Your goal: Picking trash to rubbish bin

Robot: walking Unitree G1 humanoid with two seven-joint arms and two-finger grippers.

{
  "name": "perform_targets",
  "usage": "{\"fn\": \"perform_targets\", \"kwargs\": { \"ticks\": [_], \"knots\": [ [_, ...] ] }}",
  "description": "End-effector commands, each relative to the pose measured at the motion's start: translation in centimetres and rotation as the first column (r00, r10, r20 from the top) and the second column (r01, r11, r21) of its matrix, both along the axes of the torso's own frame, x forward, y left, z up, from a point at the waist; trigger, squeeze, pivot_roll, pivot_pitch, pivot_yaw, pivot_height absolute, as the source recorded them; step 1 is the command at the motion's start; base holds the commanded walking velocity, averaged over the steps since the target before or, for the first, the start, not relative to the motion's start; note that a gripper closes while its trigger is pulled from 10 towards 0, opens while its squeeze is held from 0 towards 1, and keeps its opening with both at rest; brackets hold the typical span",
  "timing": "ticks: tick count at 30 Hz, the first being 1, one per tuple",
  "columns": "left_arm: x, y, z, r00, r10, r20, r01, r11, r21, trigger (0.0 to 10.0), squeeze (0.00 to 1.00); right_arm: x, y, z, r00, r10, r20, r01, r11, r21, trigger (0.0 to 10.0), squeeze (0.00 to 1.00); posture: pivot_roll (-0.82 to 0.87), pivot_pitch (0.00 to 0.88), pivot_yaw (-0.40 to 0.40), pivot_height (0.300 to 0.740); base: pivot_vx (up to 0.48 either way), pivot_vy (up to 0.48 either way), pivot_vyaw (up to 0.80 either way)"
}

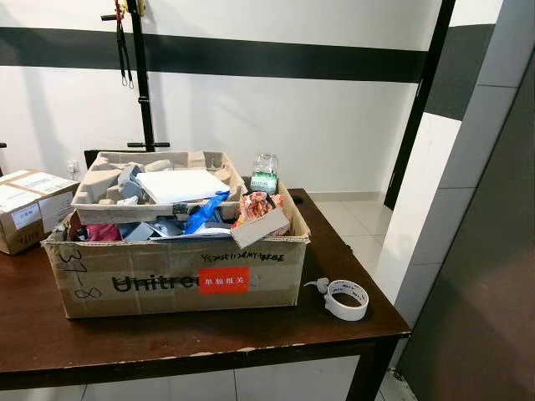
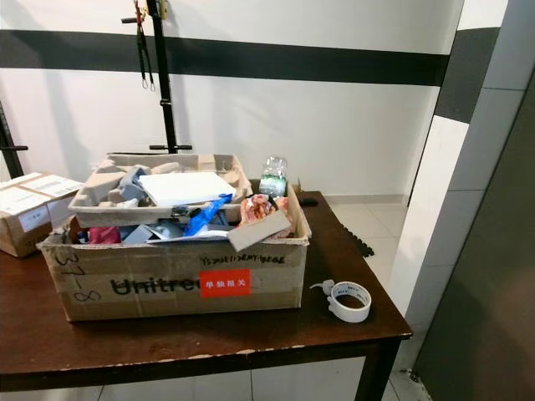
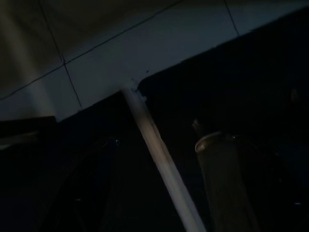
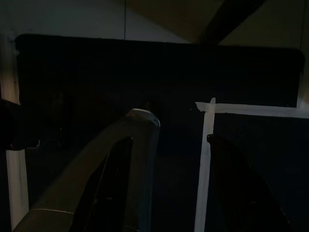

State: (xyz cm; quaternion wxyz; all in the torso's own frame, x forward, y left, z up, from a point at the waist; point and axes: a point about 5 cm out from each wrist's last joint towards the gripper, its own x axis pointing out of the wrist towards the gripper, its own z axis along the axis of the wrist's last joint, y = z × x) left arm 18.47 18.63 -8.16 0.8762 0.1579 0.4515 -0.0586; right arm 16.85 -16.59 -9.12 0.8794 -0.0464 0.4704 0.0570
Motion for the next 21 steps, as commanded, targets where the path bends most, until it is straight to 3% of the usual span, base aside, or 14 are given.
{"fn": "perform_targets", "kwargs": {
  "ticks": [1,6,14,21],
  "knots": [
    [-0.5,-0.3,-0.3,0.999,-0.035,-0.011,0.035,0.999,0.003,10.0,0.0,-0.5,-0.2,-0.2,1.0,0.003,-0.018,-0.003,1.0,-0.002,10.0,0.0,-0.04,0.0,-0.035,0.74,0.0,0.0,0.0],
    [-0.2,-0.4,-0.2,1.0,-0.027,-0.004,0.027,1.0,0.0,10.0,0.0,-0.4,-0.2,-0.2,1.0,-0.008,-0.013,0.008,1.0,-0.006,10.0,0.0,-0.05,0.0,-0.034,0.74,0.0,0.0,0.0],
    [0.5,-0.8,0.1,0.997,0.079,0.012,-0.077,0.992,-0.1,10.0,0.0,-0.2,-0.4,-0.1,0.999,-0.032,0.004,0.032,0.999,-0.002,10.0,0.0,-0.05,0.0,-0.028,0.74,0.0,0.0,0.0],
    [0.2,-1.3,-0.1,0.997,0.071,-0.001,-0.071,0.991,-0.114,10.0,0.0,-0.3,-0.6,-0.1,0.999,-0.049,-0.006,0.049,0.999,-0.001,10.0,0.0,-0.05,0.0,-0.033,0.74,0.0,0.0,0.0]
  ]
}}
